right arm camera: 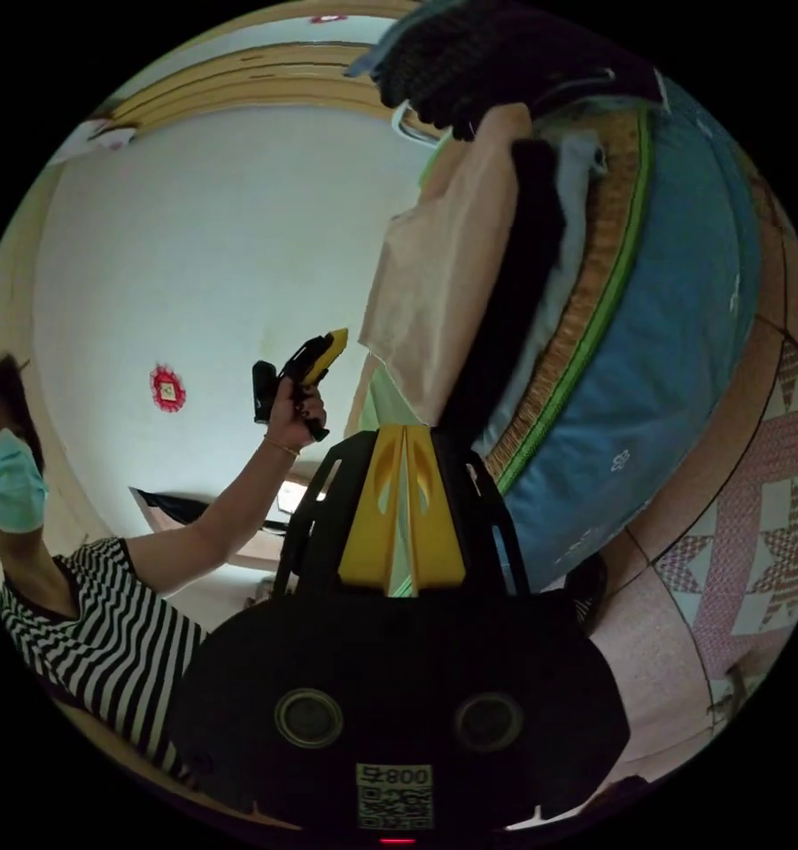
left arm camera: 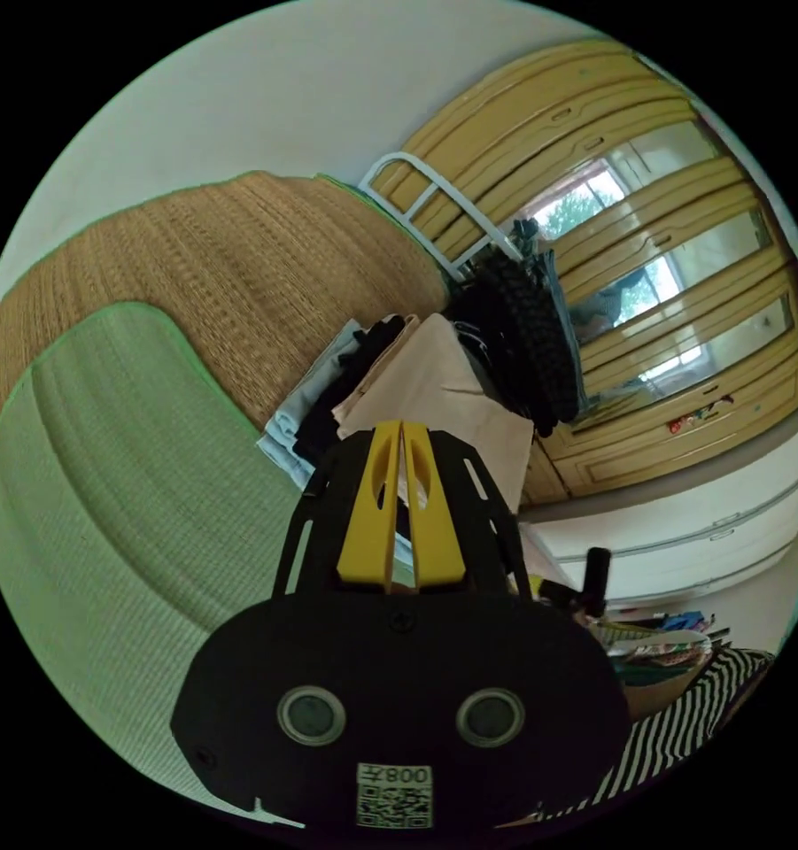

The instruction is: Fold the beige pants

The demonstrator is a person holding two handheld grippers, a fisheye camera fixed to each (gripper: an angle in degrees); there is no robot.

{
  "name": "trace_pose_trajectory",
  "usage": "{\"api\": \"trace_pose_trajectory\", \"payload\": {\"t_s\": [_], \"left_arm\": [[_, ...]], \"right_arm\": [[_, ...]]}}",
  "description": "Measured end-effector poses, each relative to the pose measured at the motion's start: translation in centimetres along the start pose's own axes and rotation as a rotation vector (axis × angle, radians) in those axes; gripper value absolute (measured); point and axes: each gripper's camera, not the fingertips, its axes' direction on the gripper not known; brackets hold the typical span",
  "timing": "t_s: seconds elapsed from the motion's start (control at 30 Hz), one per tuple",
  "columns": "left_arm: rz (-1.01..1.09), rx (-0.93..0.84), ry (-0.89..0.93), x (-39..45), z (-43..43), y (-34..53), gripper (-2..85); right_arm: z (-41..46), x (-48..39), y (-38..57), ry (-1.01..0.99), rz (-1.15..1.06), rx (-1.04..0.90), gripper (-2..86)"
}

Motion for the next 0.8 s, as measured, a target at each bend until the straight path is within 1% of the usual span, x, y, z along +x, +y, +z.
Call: {"api": "trace_pose_trajectory", "payload": {"t_s": [0.07,0.13,0.17,0.23,0.33,0.43,0.47,0.5,0.57,0.6,0.67,0.7,0.73,0.8], "left_arm": [[0.044,-0.049,-0.109,-0.4,3.1,-0.1,0.2],[0.08,-0.055,-0.15,-0.7,4.7,0.0,0.2],[0.096,-0.056,-0.167,-0.9,5.6,0.1,0.2],[0.127,-0.073,-0.195,-1.1,7.0,0.2,0.2],[0.162,-0.101,-0.219,-1.5,8.7,0.3,0.1],[0.177,-0.101,-0.223,-1.9,9.9,0.8,0.1],[0.185,-0.084,-0.2,-2.0,10.1,1.1,0.1],[0.2,-0.075,-0.17,-2.0,10.2,1.3,0.1],[0.276,-0.046,-0.047,-1.8,10.6,2.3,0.1],[0.284,-0.045,-0.045,-1.7,10.8,2.6,0.1],[0.331,-0.088,-0.107,-1.5,12.5,3.6,0.1],[0.339,-0.12,-0.132,-1.6,13.1,3.8,0.1],[0.339,-0.194,-0.169,-1.9,14.6,4.2,0.1],[0.339,-0.188,-0.173,-2.2,15.1,4.8,0.1]], "right_arm": [[0.9,-2.6,-0.9,0.055,-0.072,0.003,0.2],[3.5,-5.4,-2.0,0.201,-0.152,-0.016,0.1],[4.3,-5.9,-2.3,0.233,-0.164,-0.029,0.1],[8.7,-7.1,-2.5,0.349,-0.208,-0.126,0.1],[12.1,-9.0,-0.8,0.469,-0.297,-0.104,0.0],[13.9,-11.6,-0.2,0.525,-0.339,-0.114,0.0],[14.1,-12.1,-0.2,0.532,-0.345,-0.12,0.0],[14.5,-13.2,-0.3,0.534,-0.365,-0.124,0.0],[14.7,-15.0,-0.4,0.544,-0.411,-0.097,0.1],[15.0,-16.0,-0.5,0.562,-0.436,-0.079,0.1],[16.3,-16.9,-0.7,0.596,-0.463,-0.089,0.1],[17.9,-16.8,-0.8,0.621,-0.472,-0.131,0.1],[19.8,-16.4,-0.7,0.653,-0.466,-0.184,0.1],[21.3,-16.6,-0.4,0.664,-0.462,-0.187,0.1]]}}
